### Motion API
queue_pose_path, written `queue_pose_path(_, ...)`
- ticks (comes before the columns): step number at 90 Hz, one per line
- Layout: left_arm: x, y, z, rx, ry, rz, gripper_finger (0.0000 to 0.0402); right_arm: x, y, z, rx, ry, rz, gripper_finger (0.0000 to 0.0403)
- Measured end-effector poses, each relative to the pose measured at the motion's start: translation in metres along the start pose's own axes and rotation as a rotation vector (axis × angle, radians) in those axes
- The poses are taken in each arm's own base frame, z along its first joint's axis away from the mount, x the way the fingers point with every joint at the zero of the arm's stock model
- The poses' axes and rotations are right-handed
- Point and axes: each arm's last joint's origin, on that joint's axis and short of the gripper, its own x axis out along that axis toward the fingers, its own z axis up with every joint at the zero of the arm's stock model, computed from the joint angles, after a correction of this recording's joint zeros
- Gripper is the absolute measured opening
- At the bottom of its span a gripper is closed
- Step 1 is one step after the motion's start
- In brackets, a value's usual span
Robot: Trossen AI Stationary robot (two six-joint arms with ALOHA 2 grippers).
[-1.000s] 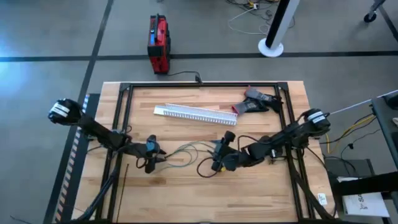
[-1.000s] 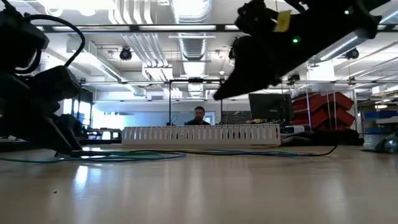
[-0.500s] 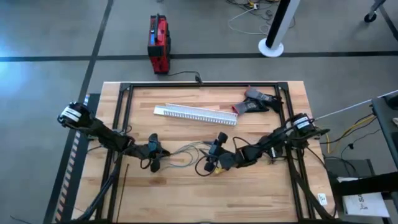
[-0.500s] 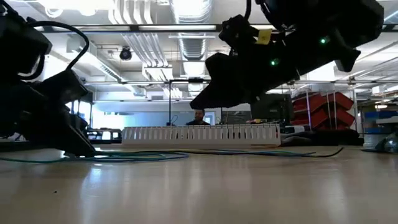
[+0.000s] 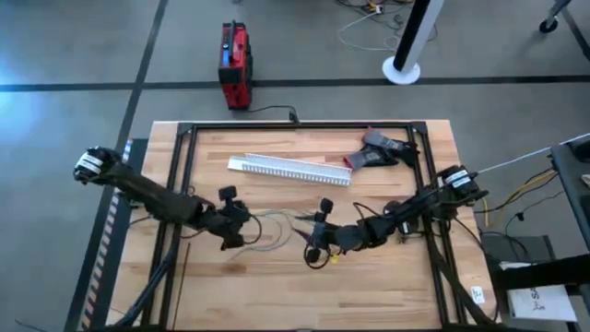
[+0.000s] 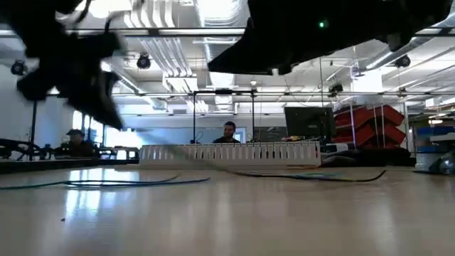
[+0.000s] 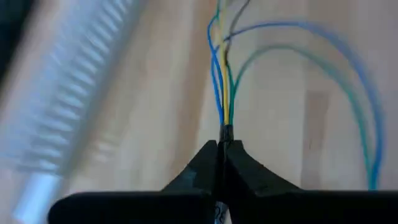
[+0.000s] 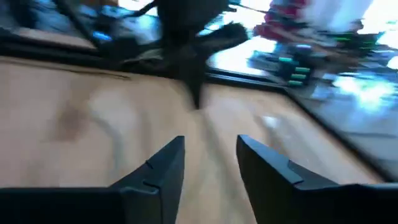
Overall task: Ziptie cables
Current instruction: Move the cable wires from middle left to the center of the table
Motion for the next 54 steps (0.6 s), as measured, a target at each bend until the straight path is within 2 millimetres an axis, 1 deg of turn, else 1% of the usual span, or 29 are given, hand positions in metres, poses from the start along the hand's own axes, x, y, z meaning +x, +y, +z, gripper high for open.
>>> queue_pose_path(6, -0.015, 0.005, 0.022, 0.013, -0.049, -0.004, 0.0000, 0.014, -0.004, -0.010, 0.005, 0.013, 0.009, 0.0111)
queue_pose_path(13, -0.034, 0.013, 0.044, 0.019, -0.113, 0.002, 0.0000, 0.027, -0.006, -0.011, -0.021, 0.013, -0.008, 0.0096)
queue_pose_path(22, -0.052, 0.021, 0.069, 0.028, -0.179, -0.003, 0.0000, 0.038, -0.001, 0.005, -0.080, -0.025, -0.005, 0.0074)
queue_pose_path(27, -0.060, 0.028, 0.080, 0.039, -0.194, 0.005, 0.0000, 0.041, 0.002, 0.014, -0.137, -0.013, -0.018, 0.0059)
queue_pose_path(33, -0.070, 0.036, 0.095, 0.029, -0.234, 0.013, 0.0000, 0.044, 0.004, 0.024, -0.164, 0.029, -0.072, 0.0037)
queue_pose_path(39, -0.076, 0.041, 0.102, 0.040, -0.231, 0.023, 0.0000, 0.049, 0.002, 0.037, -0.134, 0.055, -0.113, 0.0014)
queue_pose_path(44, -0.078, 0.042, 0.111, 0.050, -0.240, 0.026, 0.0000, 0.053, 0.000, 0.043, -0.107, 0.063, -0.128, 0.0005)
queue_pose_path(50, -0.082, 0.042, 0.120, 0.048, -0.256, 0.005, 0.0000, 0.061, -0.001, 0.043, -0.056, 0.056, -0.159, 0.0005)
queue_pose_path(54, -0.082, 0.040, 0.123, 0.048, -0.245, -0.016, 0.0000, 0.062, -0.001, 0.037, -0.060, 0.098, -0.205, 0.0003)
